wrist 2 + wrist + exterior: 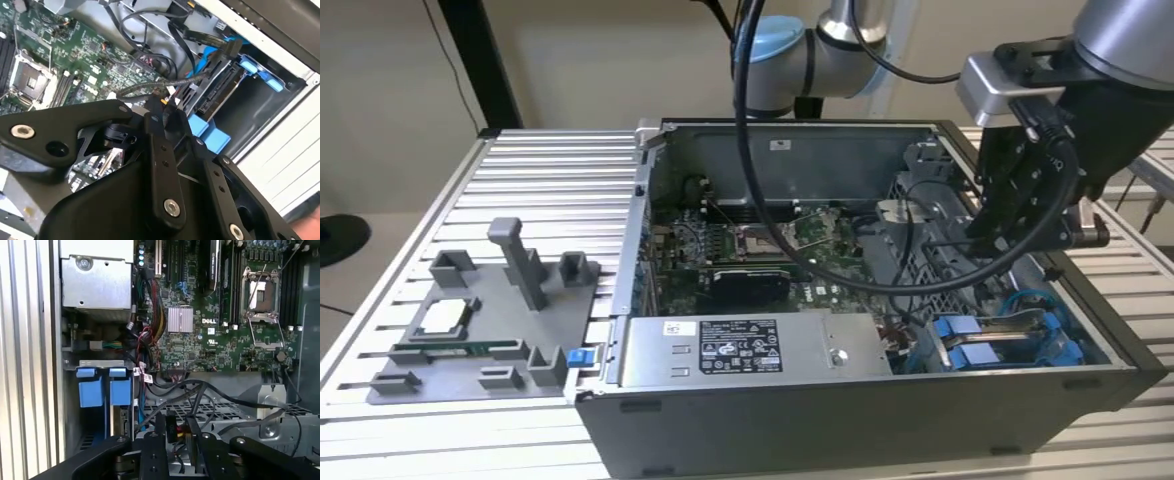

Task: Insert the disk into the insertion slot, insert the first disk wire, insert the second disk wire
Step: 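Insert the first disk wire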

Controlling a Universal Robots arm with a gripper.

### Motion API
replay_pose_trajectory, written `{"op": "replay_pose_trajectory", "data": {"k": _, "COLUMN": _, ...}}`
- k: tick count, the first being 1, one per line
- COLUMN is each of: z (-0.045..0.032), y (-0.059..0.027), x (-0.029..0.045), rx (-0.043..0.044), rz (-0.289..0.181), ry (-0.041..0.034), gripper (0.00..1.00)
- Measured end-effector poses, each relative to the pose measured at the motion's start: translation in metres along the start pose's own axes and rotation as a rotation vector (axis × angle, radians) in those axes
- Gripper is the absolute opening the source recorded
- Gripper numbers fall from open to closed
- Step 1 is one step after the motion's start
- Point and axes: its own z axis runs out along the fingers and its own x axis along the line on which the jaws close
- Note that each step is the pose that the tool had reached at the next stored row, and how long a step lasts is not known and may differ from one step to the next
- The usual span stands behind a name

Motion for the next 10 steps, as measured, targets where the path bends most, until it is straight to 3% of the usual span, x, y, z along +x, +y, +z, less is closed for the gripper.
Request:
{"op": "replay_pose_trajectory", "data": {"k": 3, "z": 0.0004, "y": 0.0015, "x": 0.0001, "rx": 0.0117, "rz": -0.002, "ry": -0.0028, "gripper": 0.00}}
{"op": "replay_pose_trajectory", "data": {"k": 6, "z": 0.0008, "y": 0.0018, "x": 0.0001, "rx": 0.0154, "rz": -0.003, "ry": -0.0008, "gripper": 0.00}}
{"op": "replay_pose_trajectory", "data": {"k": 8, "z": 0.0015, "y": 0.0018, "x": 0.0003, "rx": 0.0156, "rz": -0.003, "ry": 0.0063, "gripper": 0.00}}
{"op": "replay_pose_trajectory", "data": {"k": 10, "z": 0.0024, "y": 0.0012, "x": 0.0005, "rx": 0.0159, "rz": -0.004, "ry": 0.0209, "gripper": 0.00}}
